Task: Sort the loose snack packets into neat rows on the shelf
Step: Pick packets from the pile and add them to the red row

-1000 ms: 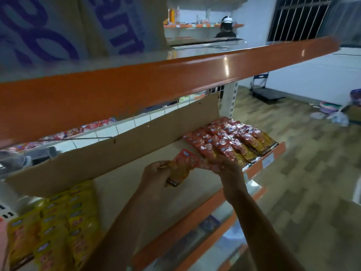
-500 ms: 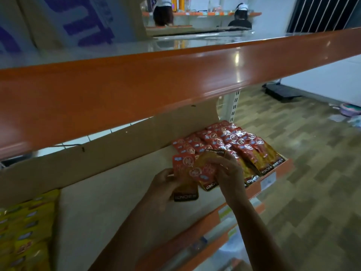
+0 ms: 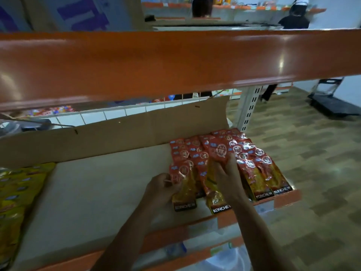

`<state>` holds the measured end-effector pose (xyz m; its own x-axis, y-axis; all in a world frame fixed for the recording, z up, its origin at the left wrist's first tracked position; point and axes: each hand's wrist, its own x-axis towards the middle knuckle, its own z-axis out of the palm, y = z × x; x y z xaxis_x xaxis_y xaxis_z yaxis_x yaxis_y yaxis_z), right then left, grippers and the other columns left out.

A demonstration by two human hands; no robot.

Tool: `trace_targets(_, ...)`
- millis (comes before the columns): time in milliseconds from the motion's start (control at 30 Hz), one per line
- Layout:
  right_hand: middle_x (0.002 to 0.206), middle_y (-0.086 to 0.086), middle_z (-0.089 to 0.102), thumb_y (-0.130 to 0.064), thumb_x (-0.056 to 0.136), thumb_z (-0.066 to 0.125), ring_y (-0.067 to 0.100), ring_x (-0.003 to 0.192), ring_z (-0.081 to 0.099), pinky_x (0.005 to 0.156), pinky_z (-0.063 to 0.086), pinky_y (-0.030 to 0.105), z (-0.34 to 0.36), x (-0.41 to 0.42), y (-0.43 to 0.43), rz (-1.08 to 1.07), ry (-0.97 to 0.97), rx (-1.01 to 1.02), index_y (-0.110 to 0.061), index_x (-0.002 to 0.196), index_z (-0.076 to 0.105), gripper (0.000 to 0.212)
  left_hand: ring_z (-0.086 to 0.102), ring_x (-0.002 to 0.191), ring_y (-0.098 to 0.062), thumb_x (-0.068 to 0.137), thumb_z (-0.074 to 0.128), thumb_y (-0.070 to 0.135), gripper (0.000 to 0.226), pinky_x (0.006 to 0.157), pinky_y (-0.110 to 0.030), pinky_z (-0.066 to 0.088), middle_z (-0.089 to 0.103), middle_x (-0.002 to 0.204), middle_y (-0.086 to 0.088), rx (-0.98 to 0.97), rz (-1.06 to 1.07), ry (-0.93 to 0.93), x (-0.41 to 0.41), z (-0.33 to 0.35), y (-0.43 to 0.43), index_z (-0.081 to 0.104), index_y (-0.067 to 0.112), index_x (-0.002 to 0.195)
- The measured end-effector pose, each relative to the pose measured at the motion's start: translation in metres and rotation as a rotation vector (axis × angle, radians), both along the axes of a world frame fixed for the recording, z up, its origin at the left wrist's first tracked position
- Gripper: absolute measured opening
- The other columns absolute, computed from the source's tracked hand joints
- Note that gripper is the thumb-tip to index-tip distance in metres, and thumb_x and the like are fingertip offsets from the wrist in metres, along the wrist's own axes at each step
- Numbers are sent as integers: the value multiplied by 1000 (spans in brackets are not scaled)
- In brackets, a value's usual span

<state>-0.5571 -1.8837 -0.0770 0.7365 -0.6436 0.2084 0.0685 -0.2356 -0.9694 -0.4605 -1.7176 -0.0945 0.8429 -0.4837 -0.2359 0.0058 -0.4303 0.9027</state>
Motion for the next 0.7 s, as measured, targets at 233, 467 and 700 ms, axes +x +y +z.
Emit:
trace_targets(233, 87, 4, 51, -40, 95, 53, 19, 76, 52, 67, 48, 36, 11, -5, -1, 135, 73, 230, -24, 100, 46, 19, 64, 83, -6, 73, 79, 35, 32, 76, -24, 53, 67, 89, 10, 169, 1, -203, -18, 5, -11, 64, 22, 98)
trace_targets(467, 77, 0, 51, -29, 98, 48, 11, 64, 48, 58, 43, 27, 20, -6, -2, 142, 177, 263, -15, 95, 48, 15, 63, 80, -5, 71, 81, 35, 36, 75, -23, 50, 68, 84, 11, 229, 91, -315, -27, -2, -14, 62, 21, 99)
trace_targets(700, 90, 2, 56, -1, 93, 50, 14, 73, 55, 59, 47, 26, 13, -2, 5, 92, 235, 197, -17, 102, 49, 19, 63, 87, -8, 81, 71, 40, 39, 76, -22, 49, 70, 98, 6, 317, 136, -385, -31, 4, -16, 58, 22, 113)
